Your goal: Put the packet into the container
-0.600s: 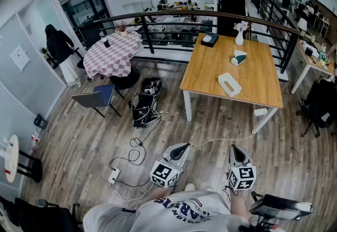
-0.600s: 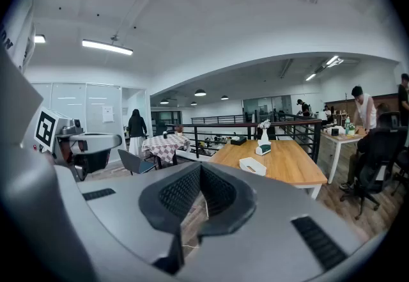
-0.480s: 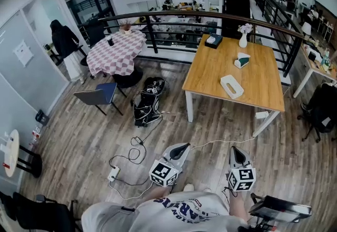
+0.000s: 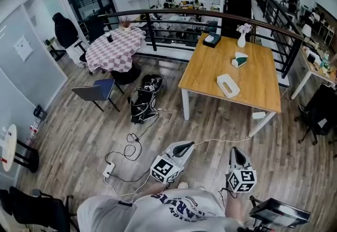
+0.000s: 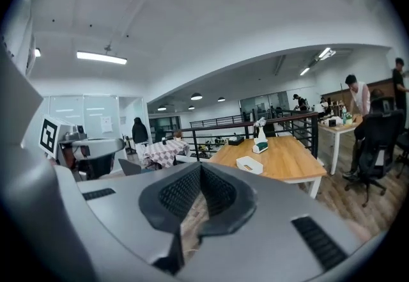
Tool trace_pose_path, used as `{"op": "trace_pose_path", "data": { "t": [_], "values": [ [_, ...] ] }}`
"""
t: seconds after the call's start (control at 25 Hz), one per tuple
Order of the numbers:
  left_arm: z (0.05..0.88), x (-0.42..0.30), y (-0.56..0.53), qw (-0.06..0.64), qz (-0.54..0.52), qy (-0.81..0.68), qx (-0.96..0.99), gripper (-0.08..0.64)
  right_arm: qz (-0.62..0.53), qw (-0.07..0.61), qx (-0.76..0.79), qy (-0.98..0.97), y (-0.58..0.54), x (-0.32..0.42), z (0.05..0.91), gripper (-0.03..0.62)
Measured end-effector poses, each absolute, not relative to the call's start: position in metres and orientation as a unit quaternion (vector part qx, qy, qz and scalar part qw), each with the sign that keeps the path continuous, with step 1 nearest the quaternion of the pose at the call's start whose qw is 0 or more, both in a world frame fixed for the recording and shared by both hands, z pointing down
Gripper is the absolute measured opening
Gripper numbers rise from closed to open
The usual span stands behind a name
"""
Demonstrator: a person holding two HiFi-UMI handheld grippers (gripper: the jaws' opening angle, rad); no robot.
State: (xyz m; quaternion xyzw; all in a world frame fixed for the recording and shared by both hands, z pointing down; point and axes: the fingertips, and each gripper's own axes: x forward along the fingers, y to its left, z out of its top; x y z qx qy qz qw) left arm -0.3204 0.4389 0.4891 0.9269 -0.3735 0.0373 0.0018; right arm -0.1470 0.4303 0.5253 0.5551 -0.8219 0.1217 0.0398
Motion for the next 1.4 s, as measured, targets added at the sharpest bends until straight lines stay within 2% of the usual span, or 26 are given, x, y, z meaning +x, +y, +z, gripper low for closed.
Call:
{"op": "trace_pose_path", "data": {
  "t": [0.24, 0.44, 0.6, 0.76, 0.88, 1.04, 1.24, 1.4],
  "values": [
    [0.487, -0.296, 0.438, -0.012, 0.053, -0.378, 0.924, 0.005, 0.157, -0.087, 0.525, -0.832, 0.436, -0.12, 0.506, 0.008],
    [0.483, -0.274, 0.434, -0.016, 0.047, -0.379, 0.924, 0.005, 0.114, -0.13, 0.483, -0.859, 0.446, -0.108, 0.488, 0.008],
    [0.487, -0.257, 0.434, -0.015, 0.043, -0.385, 0.922, 0.005, 0.078, -0.105, 0.44, -0.888, 0.454, -0.114, 0.492, 0.009],
    [0.506, -0.236, 0.446, 0.008, 0.053, -0.376, 0.925, 0.005, 0.016, -0.061, 0.465, -0.883, 0.462, -0.107, 0.495, 0.008],
    [0.515, -0.22, 0.446, 0.011, 0.069, -0.361, 0.93, 0.005, 0.019, -0.056, 0.486, -0.872, 0.46, -0.094, 0.497, 0.009],
    [0.513, -0.205, 0.435, 0.014, 0.066, -0.347, 0.935, 0.005, 0.029, -0.013, 0.487, -0.873, 0.451, -0.085, 0.513, 0.009],
    [0.514, -0.182, 0.41, 0.016, 0.05, -0.326, 0.944, 0.005, 0.038, -0.039, 0.498, -0.866, 0.429, -0.061, 0.509, 0.008],
    [0.541, -0.163, 0.381, 0.048, 0.069, -0.291, 0.953, 0.005, 0.043, -0.038, 0.526, -0.849, 0.402, -0.039, 0.506, 0.008]
  ]
}}
